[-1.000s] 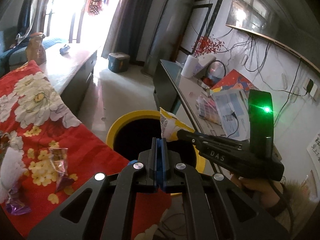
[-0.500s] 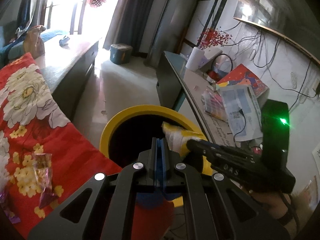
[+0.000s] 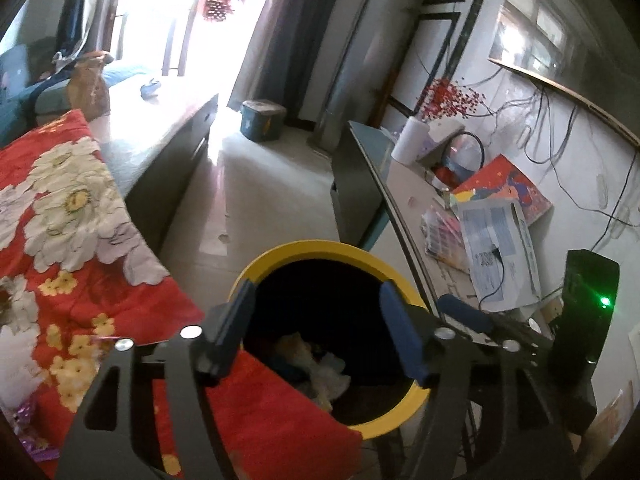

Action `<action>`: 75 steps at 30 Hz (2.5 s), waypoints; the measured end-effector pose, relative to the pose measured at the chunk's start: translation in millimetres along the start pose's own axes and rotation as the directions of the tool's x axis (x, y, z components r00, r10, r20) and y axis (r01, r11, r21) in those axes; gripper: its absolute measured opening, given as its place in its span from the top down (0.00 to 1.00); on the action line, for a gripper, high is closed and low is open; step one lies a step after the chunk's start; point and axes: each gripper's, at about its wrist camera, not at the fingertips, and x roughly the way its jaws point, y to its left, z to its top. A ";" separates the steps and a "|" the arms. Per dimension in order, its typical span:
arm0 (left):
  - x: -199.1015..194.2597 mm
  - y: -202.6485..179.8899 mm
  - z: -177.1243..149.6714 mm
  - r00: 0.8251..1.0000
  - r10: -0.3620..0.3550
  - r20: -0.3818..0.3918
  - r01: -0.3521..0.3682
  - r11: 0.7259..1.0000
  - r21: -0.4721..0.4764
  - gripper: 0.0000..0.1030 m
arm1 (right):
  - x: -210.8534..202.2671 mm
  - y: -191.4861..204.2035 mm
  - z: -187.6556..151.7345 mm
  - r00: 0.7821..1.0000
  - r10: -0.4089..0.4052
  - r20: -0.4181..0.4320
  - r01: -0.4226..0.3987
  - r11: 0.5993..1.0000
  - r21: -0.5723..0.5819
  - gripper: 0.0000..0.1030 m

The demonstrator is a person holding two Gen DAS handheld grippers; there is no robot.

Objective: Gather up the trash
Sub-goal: 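Open both grippers to drop the paper wrapper and blue bag into the bin, then move both open grippers back over the remaining trash on the bedspread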

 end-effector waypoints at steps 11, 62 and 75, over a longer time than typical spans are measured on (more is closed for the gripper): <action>-45.7 18.5 -9.0 0.996 0.072 0.053 -0.071 0.997 -0.019 0.18 | -20.6 29.1 5.8 0.997 0.002 0.071 0.006 0.995 -0.104 0.35; -155.1 143.5 -29.0 0.923 0.358 0.144 -0.318 0.917 -0.239 0.09 | -41.0 163.9 -18.1 0.987 0.158 0.037 -0.131 0.907 -0.400 0.29; -171.6 196.1 -41.7 0.890 0.443 0.107 -0.388 0.860 -0.332 0.09 | -24.1 204.0 -34.0 0.977 0.211 -0.041 -0.207 0.871 -0.445 0.29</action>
